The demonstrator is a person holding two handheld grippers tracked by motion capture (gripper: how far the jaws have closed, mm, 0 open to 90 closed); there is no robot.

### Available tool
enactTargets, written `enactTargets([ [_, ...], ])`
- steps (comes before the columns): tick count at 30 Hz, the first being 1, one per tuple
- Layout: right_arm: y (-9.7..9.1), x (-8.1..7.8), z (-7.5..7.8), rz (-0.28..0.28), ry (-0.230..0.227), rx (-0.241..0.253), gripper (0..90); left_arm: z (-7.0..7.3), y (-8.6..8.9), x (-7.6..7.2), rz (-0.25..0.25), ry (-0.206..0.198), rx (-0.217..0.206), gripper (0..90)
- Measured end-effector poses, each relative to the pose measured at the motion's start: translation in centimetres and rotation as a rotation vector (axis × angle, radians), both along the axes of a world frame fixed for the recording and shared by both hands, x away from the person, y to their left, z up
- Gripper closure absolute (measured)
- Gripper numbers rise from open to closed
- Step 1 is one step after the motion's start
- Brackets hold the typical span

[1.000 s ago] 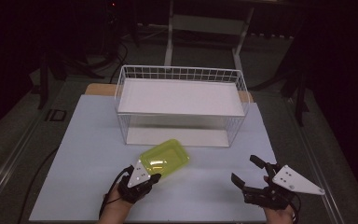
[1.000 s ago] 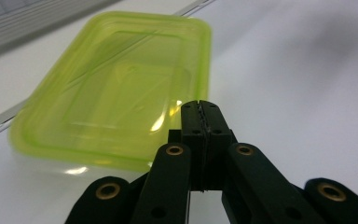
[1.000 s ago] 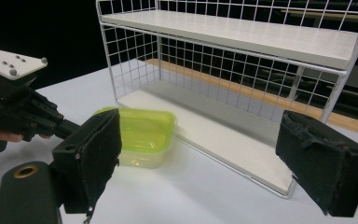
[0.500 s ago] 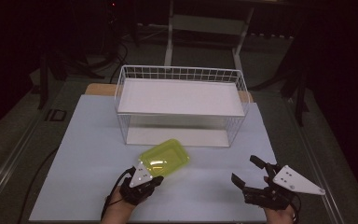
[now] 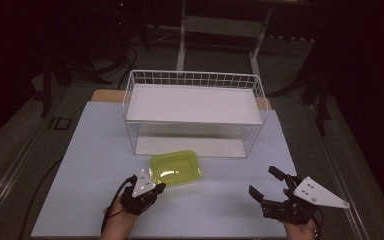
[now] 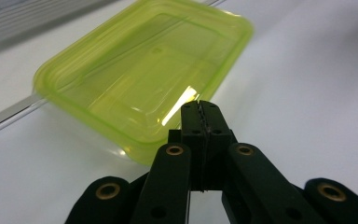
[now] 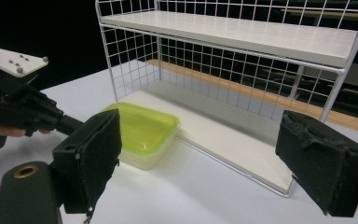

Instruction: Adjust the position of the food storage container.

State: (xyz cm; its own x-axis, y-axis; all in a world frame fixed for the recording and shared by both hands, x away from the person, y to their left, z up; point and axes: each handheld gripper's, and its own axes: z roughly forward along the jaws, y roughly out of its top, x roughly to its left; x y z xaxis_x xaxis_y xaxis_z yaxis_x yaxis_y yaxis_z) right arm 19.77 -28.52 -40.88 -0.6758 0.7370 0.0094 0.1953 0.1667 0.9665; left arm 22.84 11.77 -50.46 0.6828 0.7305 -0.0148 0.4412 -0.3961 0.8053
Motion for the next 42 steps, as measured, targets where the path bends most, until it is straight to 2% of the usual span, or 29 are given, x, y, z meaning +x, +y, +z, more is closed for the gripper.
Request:
enactTargets([
  [4, 0.1, 0.0, 0.0, 0.005, 0.002, 0.000, 14.2, -0.2, 0.7, 0.6, 0.023, -0.005, 0.001, 90.0],
  [6, 0.0, 0.0, 0.0, 0.005, 0.002, 0.001, 14.2, -0.3, 1.0, 0.9, 0.032, 0.006, -0.019, 90.0],
  [8, 0.0, 0.0, 0.0, 0.004, 0.003, 0.001, 14.2, -0.1, 1.2, 0.9, 0.033, -0.005, -0.023, 90.0],
  [12, 0.0, 0.1, -0.1, 0.008, 0.008, 0.001, 14.2, 1.0, 2.4, 1.6, 0.049, -0.070, -0.051, 90.0],
  [13, 0.1, 0.1, -0.1, 0.009, 0.007, -0.001, 14.2, 1.2, 2.9, 1.9, 0.073, -0.092, -0.051, 90.0],
  [15, 0.1, 0.1, -0.1, 0.011, 0.007, -0.002, 14.2, 1.3, 4.2, 3.0, 0.100, -0.105, -0.060, 90.0],
  [17, 0.1, 0.1, -0.1, 0.011, 0.006, -0.002, 14.2, 1.2, 4.7, 3.5, 0.115, -0.105, -0.073, 90.0],
  [18, 0.1, 0.0, -0.1, 0.011, 0.006, -0.003, 14.2, 0.7, 5.6, 4.4, 0.112, -0.090, -0.091, 90.0],
  [20, 0.1, 0.1, -0.1, 0.009, 0.004, -0.004, 14.2, 0.0, 5.9, 5.0, 0.098, -0.089, -0.079, 90.0],
  [21, 0.0, 0.1, -0.1, 0.009, 0.004, -0.003, 14.2, -0.4, 6.0, 5.2, 0.090, -0.095, -0.087, 90.0],
  [22, 0.0, 0.1, -0.1, 0.009, 0.004, -0.003, 14.2, -0.4, 6.0, 5.2, 0.090, -0.095, -0.087, 90.0],
  [25, 0.0, 0.0, -0.1, 0.008, 0.002, -0.006, 14.5, -1.6, 5.9, 6.1, 0.083, -0.075, -0.070, 90.0],
  [29, -0.1, 0.0, -0.1, 0.008, 0.000, -0.004, 14.5, -2.3, 5.7, 6.6, 0.069, -0.074, -0.072, 90.0],
  [35, -0.1, 0.2, -0.3, 0.010, 0.012, -0.016, 14.4, -2.2, 5.0, 7.0, 0.053, -0.088, -0.054, 90.0],
  [42, 0.1, 0.5, -0.8, 0.036, 0.036, -0.031, 13.7, -2.2, 3.2, 7.5, 0.016, -0.089, -0.055, 90.0],
])
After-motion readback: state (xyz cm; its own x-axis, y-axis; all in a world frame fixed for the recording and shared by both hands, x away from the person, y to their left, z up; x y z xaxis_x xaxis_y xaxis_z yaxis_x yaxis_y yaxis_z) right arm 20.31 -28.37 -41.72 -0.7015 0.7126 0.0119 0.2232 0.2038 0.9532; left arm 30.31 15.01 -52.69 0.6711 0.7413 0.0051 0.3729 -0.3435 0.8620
